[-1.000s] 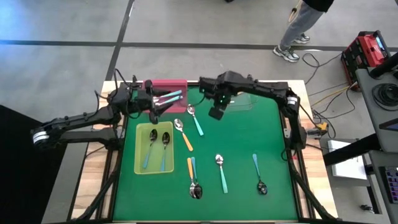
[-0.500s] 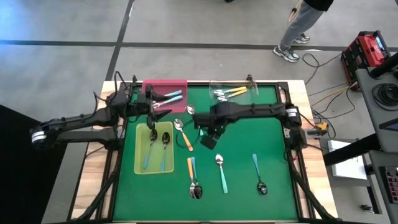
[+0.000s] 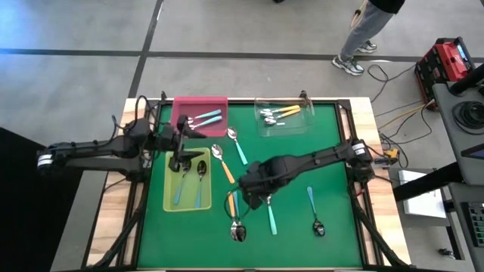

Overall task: Sort silverware by color (type)
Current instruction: Put the light blue spoon into the red bin

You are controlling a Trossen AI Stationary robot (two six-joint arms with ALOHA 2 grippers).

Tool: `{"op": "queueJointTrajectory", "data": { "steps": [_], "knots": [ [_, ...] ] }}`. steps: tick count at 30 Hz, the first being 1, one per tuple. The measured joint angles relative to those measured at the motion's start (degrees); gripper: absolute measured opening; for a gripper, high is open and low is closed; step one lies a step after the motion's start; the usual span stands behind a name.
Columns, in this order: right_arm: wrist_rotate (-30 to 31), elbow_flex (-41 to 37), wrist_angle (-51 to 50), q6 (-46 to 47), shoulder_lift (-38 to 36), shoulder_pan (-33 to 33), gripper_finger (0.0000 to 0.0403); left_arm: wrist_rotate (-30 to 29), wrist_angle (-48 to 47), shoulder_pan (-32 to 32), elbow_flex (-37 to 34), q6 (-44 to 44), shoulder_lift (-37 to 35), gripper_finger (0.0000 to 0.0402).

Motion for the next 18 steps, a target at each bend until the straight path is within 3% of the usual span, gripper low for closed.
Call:
{"op": "queueJointTrajectory", "data": {
  "steps": [11, 18],
  "knots": [
    [1.57, -7.42, 5.37, 13.38, -0.01, 6.53, 0.0197, -0.17, -0.02, -10.41, -1.17, 0.01, -0.76, 0.0255],
    [1.85, -13.71, 8.21, 19.55, -0.02, 8.07, 0.0234, -0.23, 2.40, -15.57, -1.27, -0.01, 0.81, 0.0255]
  ]
}}
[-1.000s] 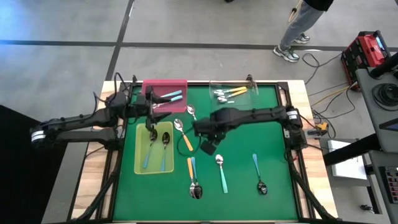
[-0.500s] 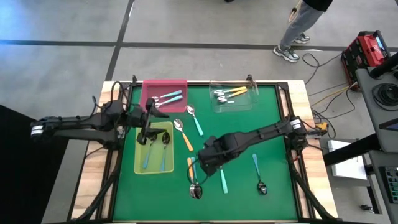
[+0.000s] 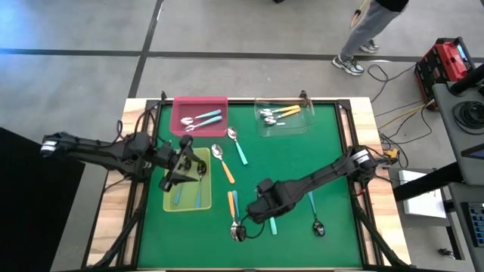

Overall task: Sort silverware by color (type)
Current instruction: Put the light blue spoon into the red bin

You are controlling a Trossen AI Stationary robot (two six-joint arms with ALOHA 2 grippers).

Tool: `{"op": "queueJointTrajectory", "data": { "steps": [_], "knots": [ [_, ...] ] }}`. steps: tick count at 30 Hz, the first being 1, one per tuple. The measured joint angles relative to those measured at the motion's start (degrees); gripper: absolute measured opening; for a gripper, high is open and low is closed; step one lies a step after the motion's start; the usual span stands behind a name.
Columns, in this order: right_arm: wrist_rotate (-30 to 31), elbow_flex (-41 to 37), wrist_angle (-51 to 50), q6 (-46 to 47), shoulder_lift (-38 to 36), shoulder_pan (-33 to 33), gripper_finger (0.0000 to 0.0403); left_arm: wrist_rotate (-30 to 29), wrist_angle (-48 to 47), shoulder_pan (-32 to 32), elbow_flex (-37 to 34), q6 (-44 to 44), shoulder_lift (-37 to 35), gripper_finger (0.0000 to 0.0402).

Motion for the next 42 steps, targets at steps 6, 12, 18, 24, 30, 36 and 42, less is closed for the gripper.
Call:
{"op": "queueJointTrajectory", "data": {
  "steps": [6, 12, 18, 24, 30, 36, 42],
  "knots": [
    [-0.04, -4.28, 4.01, 0.45, 0.00, 0.35, 0.0236, -0.06, 2.87, -2.88, -0.01, 0.27, 2.11, 0.0255],
    [0.03, -8.57, 9.93, 0.50, 0.31, 0.24, 0.0236, -1.50, 5.04, -3.38, -0.01, -0.01, 5.13, 0.0255],
    [0.55, -10.56, 10.58, 3.03, 0.37, 0.24, 0.0233, -3.05, 5.71, -3.36, -0.03, -0.17, 7.21, 0.0255],
    [1.40, -12.03, 13.45, 3.70, 0.37, 0.24, 0.0233, -3.12, 6.09, -3.31, 0.04, -0.04, 7.32, 0.0255],
    [2.26, -12.53, 15.22, 3.88, 0.37, 0.24, 0.0233, -3.18, 6.07, -3.31, 0.04, 0.44, 7.27, 0.0255],
    [3.33, -12.94, 16.80, 3.88, 0.37, 0.24, 0.0233, -3.18, 6.07, -3.31, 0.04, 0.44, 7.27, 0.0255],
    [4.51, -14.83, 18.37, 3.86, 0.37, 0.24, 0.0232, -3.18, 6.07, -3.31, 0.08, 0.26, 7.25, 0.0255]
  ]
}}
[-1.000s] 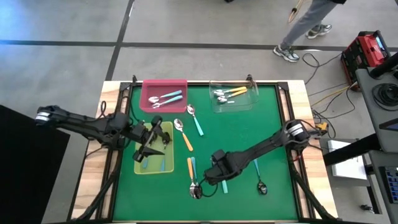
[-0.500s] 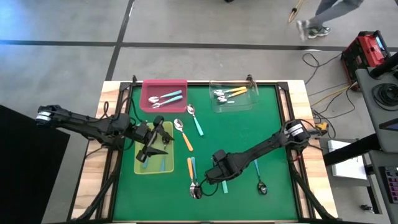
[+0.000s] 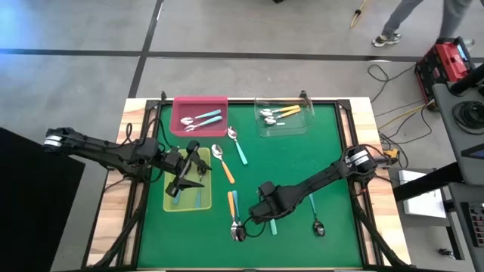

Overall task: Sort silverware by color (type)
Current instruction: Put the light blue spoon into the red bin

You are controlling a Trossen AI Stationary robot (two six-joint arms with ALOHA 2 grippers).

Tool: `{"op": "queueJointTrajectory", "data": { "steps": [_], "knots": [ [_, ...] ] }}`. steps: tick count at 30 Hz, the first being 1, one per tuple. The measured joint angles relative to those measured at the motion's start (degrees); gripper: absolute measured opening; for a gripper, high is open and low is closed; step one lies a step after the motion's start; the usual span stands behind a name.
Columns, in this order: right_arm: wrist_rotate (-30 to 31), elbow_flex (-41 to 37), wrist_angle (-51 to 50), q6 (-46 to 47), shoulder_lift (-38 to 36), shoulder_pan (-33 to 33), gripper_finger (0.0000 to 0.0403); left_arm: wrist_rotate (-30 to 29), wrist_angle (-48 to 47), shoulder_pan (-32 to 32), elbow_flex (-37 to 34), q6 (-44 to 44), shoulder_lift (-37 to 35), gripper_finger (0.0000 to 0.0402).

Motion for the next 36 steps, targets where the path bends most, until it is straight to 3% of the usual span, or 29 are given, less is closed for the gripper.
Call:
{"op": "queueJointTrajectory", "data": {
  "steps": [10, 23, 27, 36],
  "knots": [
    [0.36, -5.93, 8.25, -0.65, -0.13, 0.00, 0.0194, 0.02, -0.07, 0.00, 0.00, -0.26, 0.00, 0.0255],
    [1.54, -7.01, 7.92, -1.99, -0.22, 0.02, 0.0023, 0.02, -0.23, 0.00, 0.00, 0.11, 0.24, 0.0255],
    [1.53, -7.01, 8.28, -3.45, -0.22, 0.00, 0.0021, -0.07, -0.23, 0.00, 0.00, 0.68, 0.24, 0.0255],
    [1.05, -7.12, 9.64, -13.88, -5.18, -1.11, 0.0020, -6.99, -2.14, 0.00, -0.07, 6.34, 1.23, 0.0255]
  ]
}}
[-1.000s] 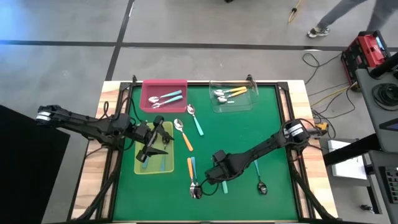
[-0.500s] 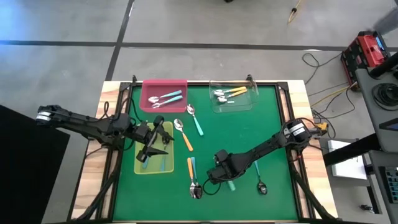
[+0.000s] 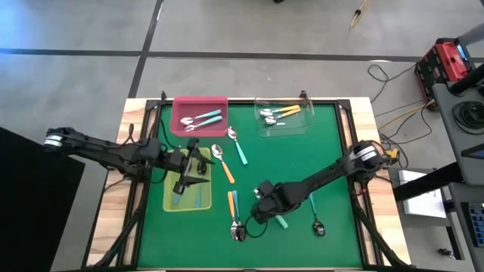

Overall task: Sort silverware by color (type)
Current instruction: Put the light blue spoon into the red bin

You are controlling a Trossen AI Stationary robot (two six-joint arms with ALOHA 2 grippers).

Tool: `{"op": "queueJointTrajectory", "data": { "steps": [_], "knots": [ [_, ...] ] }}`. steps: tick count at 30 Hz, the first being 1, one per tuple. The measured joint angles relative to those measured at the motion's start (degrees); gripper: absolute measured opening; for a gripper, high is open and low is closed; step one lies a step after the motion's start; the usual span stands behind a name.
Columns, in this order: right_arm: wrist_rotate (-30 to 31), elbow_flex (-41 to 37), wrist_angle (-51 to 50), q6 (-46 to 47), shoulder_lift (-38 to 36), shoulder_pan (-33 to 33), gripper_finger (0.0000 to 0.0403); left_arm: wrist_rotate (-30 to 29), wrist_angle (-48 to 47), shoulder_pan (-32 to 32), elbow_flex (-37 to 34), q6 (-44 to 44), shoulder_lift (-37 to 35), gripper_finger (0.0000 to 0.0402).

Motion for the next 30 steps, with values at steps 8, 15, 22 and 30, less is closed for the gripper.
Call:
{"op": "queueJointTrajectory", "data": {
  "steps": [8, 15, 22, 30],
  "knots": [
    [0.07, -0.02, 9.61, -23.10, -3.84, -4.59, 0.0019, 0.00, -0.18, 0.00, 0.07, 6.84, 3.30, 0.0255],
    [-11.61, -2.42, 26.34, -47.53, -4.11, -11.21, 0.0018, 0.00, -2.34, 0.02, 0.07, 11.76, 3.46, 0.0255],
    [-27.64, -8.19, 42.85, -59.62, -4.13, -19.59, 0.0018, -0.20, -4.56, 0.09, 0.11, 15.80, 1.48, 0.0255],
    [-43.57, -16.41, 72.32, -58.74, -4.13, -25.99, 0.0018, -3.06, -8.59, 0.20, 0.11, 19.88, -2.43, 0.0255]
  ]
}}
